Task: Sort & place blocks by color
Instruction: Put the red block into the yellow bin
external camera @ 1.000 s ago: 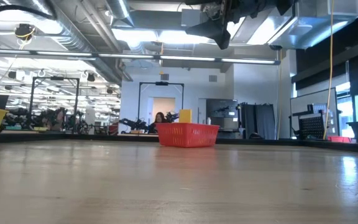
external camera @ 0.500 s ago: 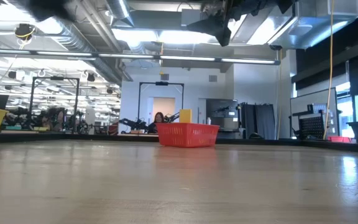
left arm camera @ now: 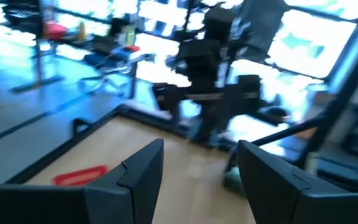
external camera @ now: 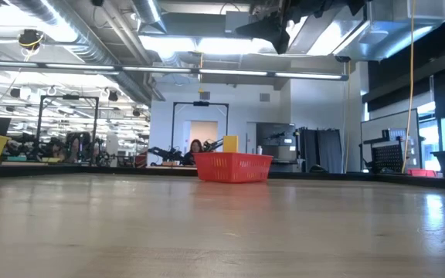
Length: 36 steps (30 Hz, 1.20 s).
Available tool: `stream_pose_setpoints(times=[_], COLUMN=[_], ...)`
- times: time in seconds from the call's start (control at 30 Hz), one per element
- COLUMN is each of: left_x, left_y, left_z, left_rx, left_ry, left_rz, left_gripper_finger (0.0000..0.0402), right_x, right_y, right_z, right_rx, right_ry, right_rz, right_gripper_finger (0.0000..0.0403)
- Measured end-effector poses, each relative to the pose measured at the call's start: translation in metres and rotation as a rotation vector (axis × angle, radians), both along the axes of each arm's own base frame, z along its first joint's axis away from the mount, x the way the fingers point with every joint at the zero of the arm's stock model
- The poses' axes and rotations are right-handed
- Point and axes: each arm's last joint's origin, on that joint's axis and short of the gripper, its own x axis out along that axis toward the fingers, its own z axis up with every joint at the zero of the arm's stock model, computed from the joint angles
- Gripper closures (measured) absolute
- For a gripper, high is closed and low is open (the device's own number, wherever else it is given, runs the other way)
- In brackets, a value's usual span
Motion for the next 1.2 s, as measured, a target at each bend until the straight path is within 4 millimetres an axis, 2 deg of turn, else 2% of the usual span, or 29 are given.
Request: stream_pose_setpoints(times=[0.17, 0.3, 0.67, 0.77, 0.87, 0.93, 1.0, 1.1, 1.2], left_x=[0.014, 0.024, 0.024, 0.023, 0.023, 0.023, 0.023, 0.023, 0.023], left_y=[0.001, 0.003, 0.003, 0.004, 0.004, 0.004, 0.004, 0.004, 0.004], left_z=[-0.009, -0.015, -0.015, -0.015, -0.015, -0.015, -0.015, -0.015, -0.015], left_rx=[-0.009, -0.041, -0.050, -0.051, -0.051, -0.051, -0.051, -0.051, -0.052], left_ry=[-0.111, -0.137, -0.145, -0.150, -0.145, -0.146, -0.145, -0.145, -0.146], left_rz=[-0.120, -0.124, -0.120, -0.116, -0.113, -0.112, -0.112, -0.112, -0.113], left_gripper_finger=[0.0208, 0.0208, 0.0208, 0.0208, 0.0208, 0.0208, 0.0208, 0.0208, 0.0208], right_x=[-0.002, -0.002, -0.001, -0.002, -0.008, -0.014, -0.021, -0.037, -0.059], right_y=[-0.001, -0.001, -0.001, 0.000, 0.005, 0.021, 0.043, 0.082, 0.127], right_z=[0.005, 0.009, 0.010, 0.012, 0.025, 0.031, 0.028, 0.021, 0.011], right_rx=[-0.003, 0.001, 0.021, 0.182, 0.401, 0.513, 0.603, 0.701, 0.746], right_ry=[-0.028, -0.068, -0.075, -0.045, 0.042, 0.160, 0.340, 0.620, 0.890], right_rz=[-0.005, -0.007, -0.011, 0.047, 0.246, 0.368, 0.428, 0.452, 0.407], right_gripper_finger=[0.0098, 0.0098, 0.0098, 0.0098, 0.0098, 0.0098, 0.0098, 0.0098, 0.0098])
